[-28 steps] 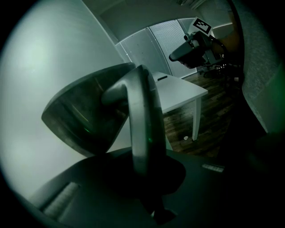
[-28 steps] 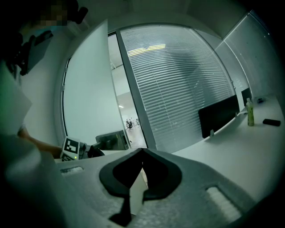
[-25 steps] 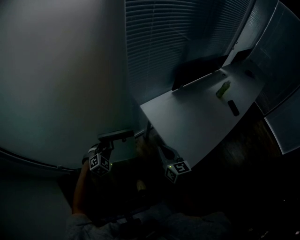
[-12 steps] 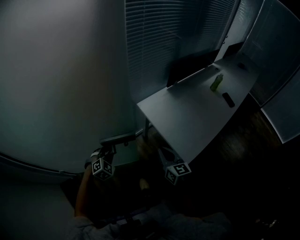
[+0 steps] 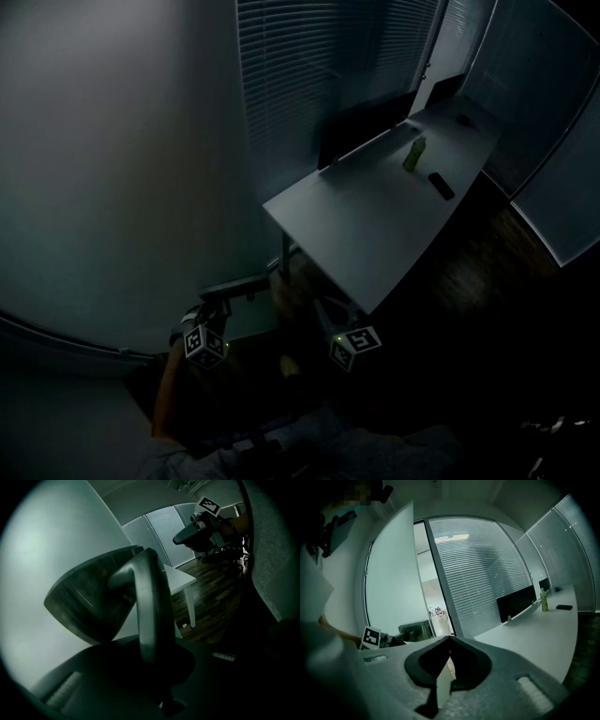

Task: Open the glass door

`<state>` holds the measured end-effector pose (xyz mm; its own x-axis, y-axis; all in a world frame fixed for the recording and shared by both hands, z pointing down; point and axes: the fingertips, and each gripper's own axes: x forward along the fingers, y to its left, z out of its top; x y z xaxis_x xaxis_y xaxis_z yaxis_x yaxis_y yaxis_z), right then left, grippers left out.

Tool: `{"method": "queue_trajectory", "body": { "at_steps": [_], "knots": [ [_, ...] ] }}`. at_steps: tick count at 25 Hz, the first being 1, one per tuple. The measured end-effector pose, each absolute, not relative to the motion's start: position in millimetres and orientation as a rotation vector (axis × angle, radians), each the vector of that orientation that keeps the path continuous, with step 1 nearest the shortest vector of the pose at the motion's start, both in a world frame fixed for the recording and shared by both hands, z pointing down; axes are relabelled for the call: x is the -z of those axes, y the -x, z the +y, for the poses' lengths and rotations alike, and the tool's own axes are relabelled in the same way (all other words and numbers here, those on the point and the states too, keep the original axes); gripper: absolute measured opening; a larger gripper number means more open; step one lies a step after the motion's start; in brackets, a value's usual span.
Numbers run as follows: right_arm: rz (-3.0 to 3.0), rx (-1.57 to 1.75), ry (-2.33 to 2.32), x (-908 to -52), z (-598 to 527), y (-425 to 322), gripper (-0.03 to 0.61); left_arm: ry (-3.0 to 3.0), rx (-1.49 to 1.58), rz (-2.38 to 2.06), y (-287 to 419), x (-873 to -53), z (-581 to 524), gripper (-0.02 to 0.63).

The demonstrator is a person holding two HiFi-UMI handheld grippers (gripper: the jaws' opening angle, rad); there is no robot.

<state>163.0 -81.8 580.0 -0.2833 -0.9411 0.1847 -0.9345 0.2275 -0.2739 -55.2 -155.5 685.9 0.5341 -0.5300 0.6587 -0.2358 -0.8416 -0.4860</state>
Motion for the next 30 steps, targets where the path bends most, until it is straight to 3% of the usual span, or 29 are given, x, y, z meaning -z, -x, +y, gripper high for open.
{"method": "queue_trajectory", "body": {
  "at_steps": [30],
  "knots": [
    [2.356,0.509,1.935,-571.0,11.3,-139.3,0.002,2.421,1.235,0.546,77.7,-680.9,-66.7,0.0]
  ]
}}
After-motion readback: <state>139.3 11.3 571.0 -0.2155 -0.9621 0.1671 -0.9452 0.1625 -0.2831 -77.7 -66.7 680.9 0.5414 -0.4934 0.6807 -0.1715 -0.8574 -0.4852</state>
